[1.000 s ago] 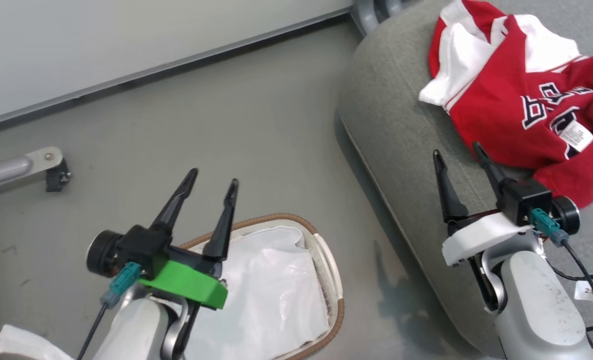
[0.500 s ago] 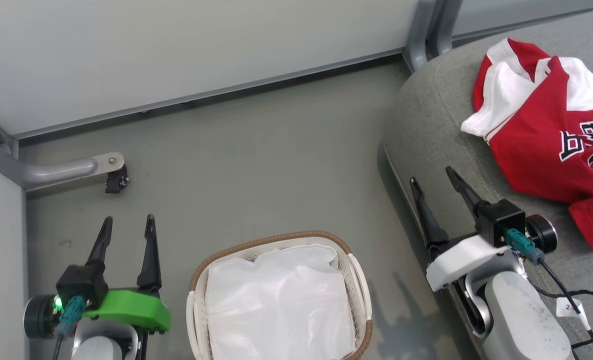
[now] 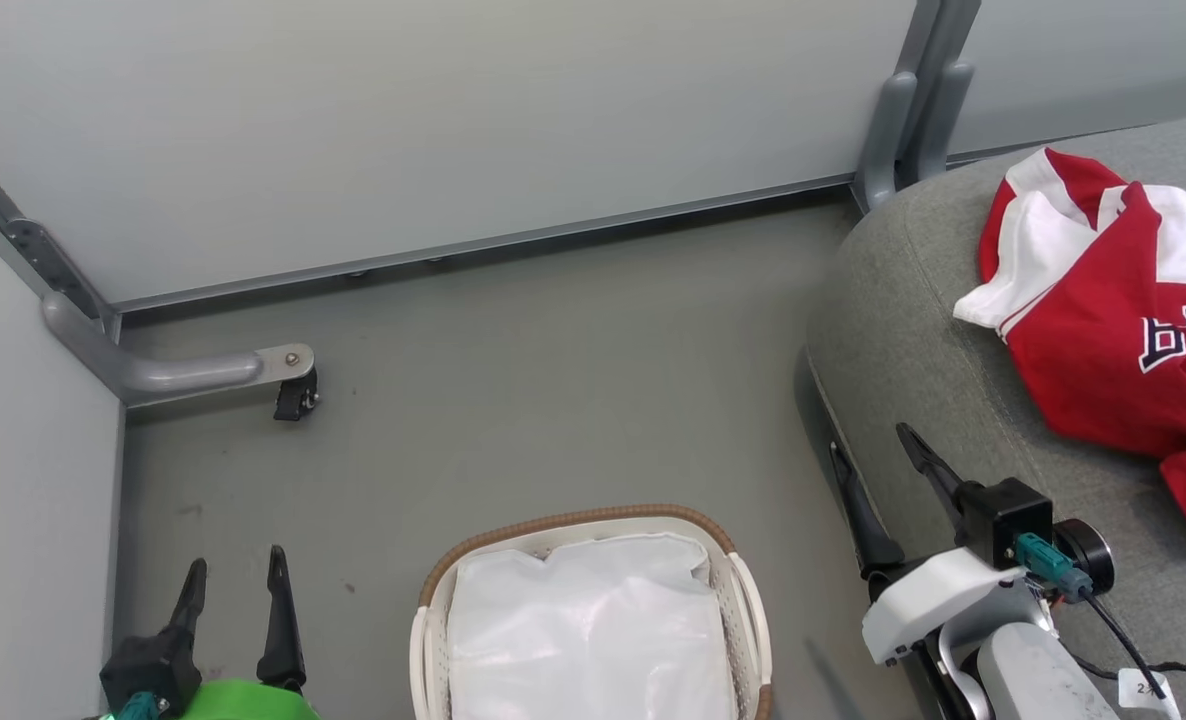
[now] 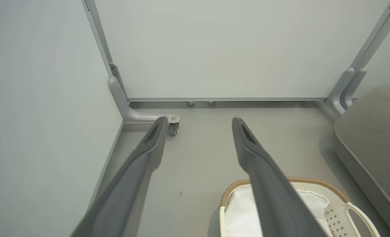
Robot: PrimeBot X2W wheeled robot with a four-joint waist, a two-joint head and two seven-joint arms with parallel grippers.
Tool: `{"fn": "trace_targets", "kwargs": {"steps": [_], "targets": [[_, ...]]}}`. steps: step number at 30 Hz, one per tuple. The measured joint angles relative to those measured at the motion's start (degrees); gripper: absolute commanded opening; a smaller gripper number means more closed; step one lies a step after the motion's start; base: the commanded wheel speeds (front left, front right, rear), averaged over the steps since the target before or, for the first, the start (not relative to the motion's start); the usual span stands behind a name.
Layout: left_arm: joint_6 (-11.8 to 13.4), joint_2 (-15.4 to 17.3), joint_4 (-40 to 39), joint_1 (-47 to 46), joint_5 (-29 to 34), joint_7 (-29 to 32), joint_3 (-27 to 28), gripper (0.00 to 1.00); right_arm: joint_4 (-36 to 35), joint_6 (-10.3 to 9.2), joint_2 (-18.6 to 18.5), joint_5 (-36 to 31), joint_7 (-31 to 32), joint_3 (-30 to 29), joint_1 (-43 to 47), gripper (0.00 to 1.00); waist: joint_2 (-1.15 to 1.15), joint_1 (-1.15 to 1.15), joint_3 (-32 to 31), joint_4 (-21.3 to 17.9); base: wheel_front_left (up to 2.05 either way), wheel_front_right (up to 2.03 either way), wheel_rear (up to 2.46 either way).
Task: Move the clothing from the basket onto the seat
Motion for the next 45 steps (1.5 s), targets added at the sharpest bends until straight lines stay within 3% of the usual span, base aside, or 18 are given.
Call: {"fn": "trace_targets", "kwargs": {"steps": [7, 8, 13, 45], "targets": [[-0.07, -0.13, 0.96, 1.58, -5.72, 0.0, -1.45, 1.0, 0.19, 0.0, -0.01, 0.94, 0.0, -0.35, 2.01, 1.0, 0.0, 0.0, -2.07, 0.66, 0.0, 0.0, 0.0], [-0.07, -0.16, 1.15, 1.75, -5.69, 0.0, -1.44, 0.0, 0.51, 0.0, 0.02, 0.97, 0.0, -0.37, 2.27, 0.0, 0.0, 0.0, -2.23, 0.68, 0.0, 0.0, 0.0], [-0.07, -0.55, 3.34, 1.85, -5.98, 0.4, -1.4, 0.0, 2.5, 0.0, 0.3, 1.43, 0.21, -0.25, 3.96, 0.0, 0.0, 0.0, -2.3, 0.71, 0.0, 0.0, 0.0], [-0.07, -0.57, 0.12, -0.03, -35.29, 8.46, -0.32, 0.0, -0.9, 0.0, -0.12, 33.87, 7.67, -4.31, 4.28, 0.0, 0.0, 0.0, -2.94, 1.2, 0.0, 0.0, 0.0]]}}
